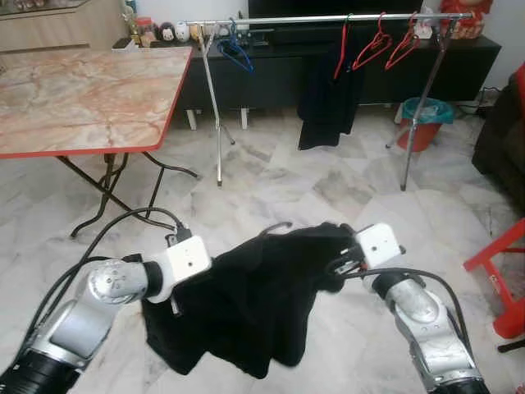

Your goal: Hang hanger

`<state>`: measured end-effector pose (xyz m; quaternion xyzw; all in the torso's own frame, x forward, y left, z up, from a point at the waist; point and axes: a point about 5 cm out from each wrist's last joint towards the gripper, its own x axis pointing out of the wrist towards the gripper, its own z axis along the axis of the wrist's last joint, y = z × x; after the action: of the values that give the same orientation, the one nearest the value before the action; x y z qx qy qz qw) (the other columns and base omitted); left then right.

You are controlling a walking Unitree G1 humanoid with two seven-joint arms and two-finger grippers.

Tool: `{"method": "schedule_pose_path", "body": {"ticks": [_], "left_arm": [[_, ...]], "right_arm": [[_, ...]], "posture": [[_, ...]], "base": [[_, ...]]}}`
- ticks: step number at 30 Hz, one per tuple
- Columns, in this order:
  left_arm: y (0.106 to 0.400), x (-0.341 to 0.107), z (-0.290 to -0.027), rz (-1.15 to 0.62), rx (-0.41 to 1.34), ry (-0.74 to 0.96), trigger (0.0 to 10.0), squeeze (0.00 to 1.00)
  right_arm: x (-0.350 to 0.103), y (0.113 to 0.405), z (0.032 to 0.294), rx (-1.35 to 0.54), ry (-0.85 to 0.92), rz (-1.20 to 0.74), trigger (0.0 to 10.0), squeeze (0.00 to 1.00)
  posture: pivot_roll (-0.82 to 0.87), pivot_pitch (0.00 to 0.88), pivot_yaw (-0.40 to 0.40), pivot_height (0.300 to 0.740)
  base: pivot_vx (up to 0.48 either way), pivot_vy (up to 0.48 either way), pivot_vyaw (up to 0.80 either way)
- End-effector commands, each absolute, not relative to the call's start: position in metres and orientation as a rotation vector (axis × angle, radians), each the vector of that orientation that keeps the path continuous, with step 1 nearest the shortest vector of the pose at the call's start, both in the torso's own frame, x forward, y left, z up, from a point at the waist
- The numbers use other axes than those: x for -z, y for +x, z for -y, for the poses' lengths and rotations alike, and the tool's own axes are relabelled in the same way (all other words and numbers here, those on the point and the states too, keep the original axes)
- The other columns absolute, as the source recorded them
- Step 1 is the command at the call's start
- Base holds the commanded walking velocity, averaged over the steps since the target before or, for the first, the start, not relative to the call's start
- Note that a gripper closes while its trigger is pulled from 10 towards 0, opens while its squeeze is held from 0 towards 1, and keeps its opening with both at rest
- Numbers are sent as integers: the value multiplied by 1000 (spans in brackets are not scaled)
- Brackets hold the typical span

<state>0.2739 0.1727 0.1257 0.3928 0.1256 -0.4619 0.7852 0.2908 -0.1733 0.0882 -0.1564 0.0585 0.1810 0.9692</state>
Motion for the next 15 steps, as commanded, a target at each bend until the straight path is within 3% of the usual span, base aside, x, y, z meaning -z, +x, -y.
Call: {"method": "schedule_pose_path", "body": {"ticks": [1,10,15], "left_arm": [[272,-119,-186,-333,995,939,10000,0],[259,-130,-192,-306,1150,970,10000,0],[257,-159,-205,-244,1209,914,10000,0]], "right_arm": [[-92,294,180,-341,-329,-118,0,0],[-84,292,181,-396,-389,-173,0,0],[-72,287,186,-457,-439,-248,0,0]], "posture": [[7,0,17,740],[20,0,8,740],[36,0,8,740]], "base": [[0,0,0],[0,0,0],[0,0,0]]}}
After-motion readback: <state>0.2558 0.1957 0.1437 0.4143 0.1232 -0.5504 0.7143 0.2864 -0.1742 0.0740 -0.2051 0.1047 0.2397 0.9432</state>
